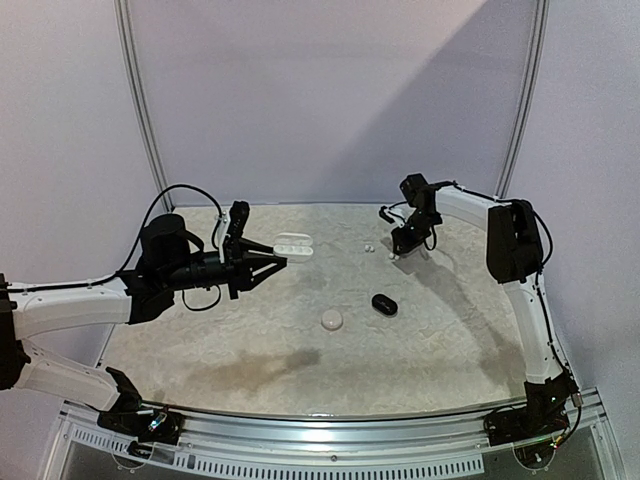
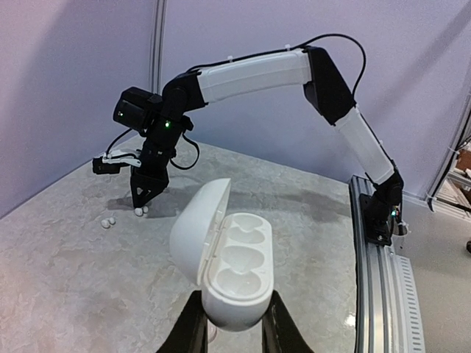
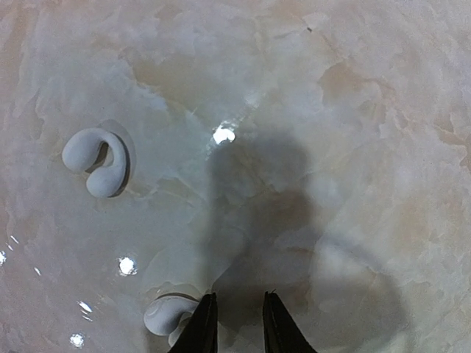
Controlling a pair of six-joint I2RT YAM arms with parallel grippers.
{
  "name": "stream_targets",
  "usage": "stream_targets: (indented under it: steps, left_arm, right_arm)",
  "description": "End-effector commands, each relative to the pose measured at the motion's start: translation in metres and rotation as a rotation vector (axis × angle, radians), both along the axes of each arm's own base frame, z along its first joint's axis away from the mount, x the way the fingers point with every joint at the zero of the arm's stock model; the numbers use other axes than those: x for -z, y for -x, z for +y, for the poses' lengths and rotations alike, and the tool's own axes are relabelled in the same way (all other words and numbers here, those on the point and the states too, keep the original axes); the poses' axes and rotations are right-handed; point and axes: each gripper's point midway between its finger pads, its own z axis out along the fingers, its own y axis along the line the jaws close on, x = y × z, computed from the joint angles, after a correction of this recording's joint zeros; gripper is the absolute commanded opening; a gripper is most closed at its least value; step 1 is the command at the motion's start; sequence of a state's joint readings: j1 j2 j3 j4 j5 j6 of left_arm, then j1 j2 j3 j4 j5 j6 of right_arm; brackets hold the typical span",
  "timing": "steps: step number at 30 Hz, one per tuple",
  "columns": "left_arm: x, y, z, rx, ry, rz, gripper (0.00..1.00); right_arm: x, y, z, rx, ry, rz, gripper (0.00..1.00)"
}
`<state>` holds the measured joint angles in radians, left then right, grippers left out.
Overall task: Insert the wireless bluetooth earbuds into the charging case
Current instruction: Move the right earbud to the center of the board.
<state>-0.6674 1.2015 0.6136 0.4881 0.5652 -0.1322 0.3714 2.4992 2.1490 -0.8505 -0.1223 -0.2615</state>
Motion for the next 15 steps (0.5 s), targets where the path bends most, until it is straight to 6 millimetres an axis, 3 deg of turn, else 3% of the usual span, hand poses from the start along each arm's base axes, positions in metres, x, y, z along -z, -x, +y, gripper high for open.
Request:
stream_targets:
  steps: [1,15]
  left_arm:
    - [-0.002,0.0,0.0,0.006,-0.005,-0.024,0.0]
    - [0.0,0.001,-0.001,0.012,-0.019,-0.039,0.0]
  right_arm:
    - [0.001,0.034,0.013,-0.054,0.002,0.083,0.23]
    - [-0.008,0.055,0.025,-0.071,-0.047,0.127,0.23]
